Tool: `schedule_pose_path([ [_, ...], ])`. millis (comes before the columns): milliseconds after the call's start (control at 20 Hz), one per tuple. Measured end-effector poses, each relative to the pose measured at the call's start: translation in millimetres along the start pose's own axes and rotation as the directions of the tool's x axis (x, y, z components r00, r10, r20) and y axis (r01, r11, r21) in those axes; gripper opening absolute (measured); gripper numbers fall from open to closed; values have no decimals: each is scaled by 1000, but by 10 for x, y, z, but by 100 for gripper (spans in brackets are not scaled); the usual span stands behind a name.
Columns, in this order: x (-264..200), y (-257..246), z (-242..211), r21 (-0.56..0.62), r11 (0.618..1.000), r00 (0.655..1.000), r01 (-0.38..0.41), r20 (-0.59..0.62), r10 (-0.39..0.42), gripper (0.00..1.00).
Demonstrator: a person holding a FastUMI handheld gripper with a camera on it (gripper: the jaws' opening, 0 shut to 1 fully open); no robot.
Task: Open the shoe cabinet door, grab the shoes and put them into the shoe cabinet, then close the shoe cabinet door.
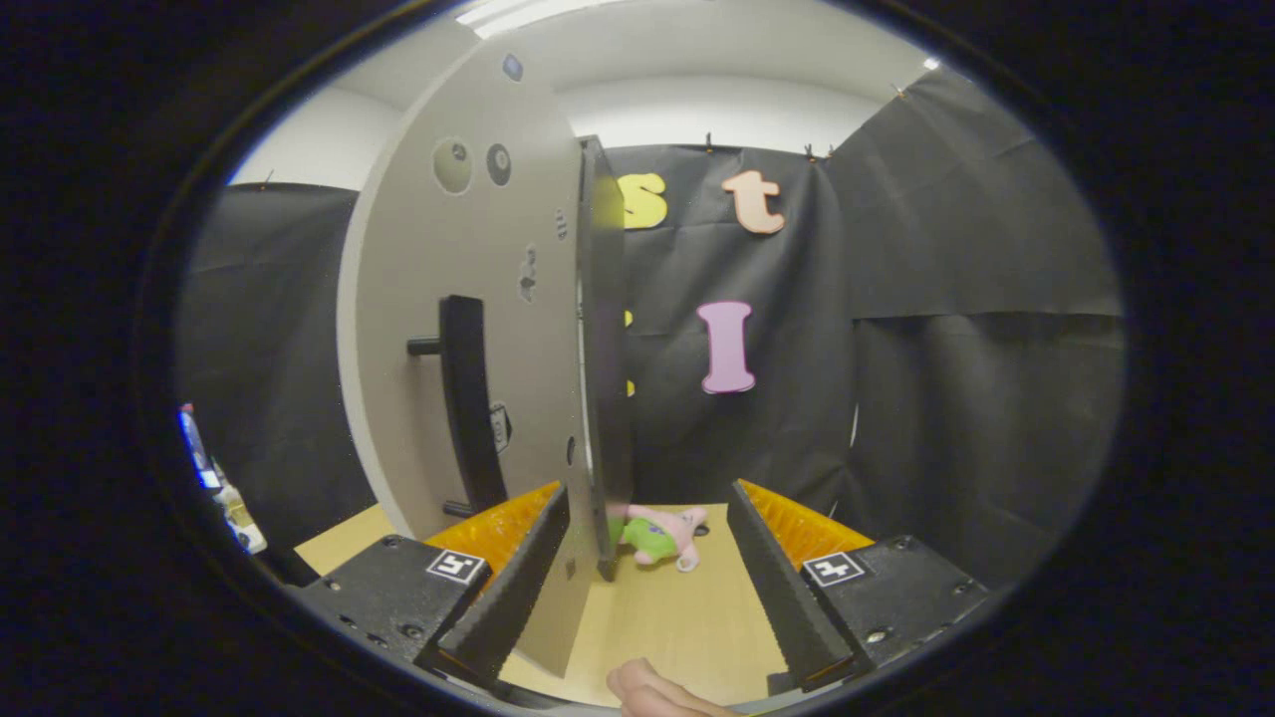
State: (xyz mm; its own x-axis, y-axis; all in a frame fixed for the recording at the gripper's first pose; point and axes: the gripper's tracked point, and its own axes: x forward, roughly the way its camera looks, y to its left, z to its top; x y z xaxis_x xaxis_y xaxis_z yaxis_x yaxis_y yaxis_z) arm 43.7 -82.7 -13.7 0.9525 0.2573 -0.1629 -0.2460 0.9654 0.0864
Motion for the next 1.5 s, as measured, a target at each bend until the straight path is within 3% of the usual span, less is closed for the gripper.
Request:
schedule_pose_path([
  [200,3,72,41,-80,995,997,57,48,-54,94],
  [450,-11,361,-15,-50,998,999,42,28,-41,94],
  [750,-52,450,-27,-39,985,983,170,72,-167,94],
  [1100,-11,522,21,-27,970,966,242,97,-239,94],
  [1250,-42,618,-2,-41,968,964,249,109,-243,94],
  [1500,100,917,8,-62,979,976,195,110,-187,94],
])
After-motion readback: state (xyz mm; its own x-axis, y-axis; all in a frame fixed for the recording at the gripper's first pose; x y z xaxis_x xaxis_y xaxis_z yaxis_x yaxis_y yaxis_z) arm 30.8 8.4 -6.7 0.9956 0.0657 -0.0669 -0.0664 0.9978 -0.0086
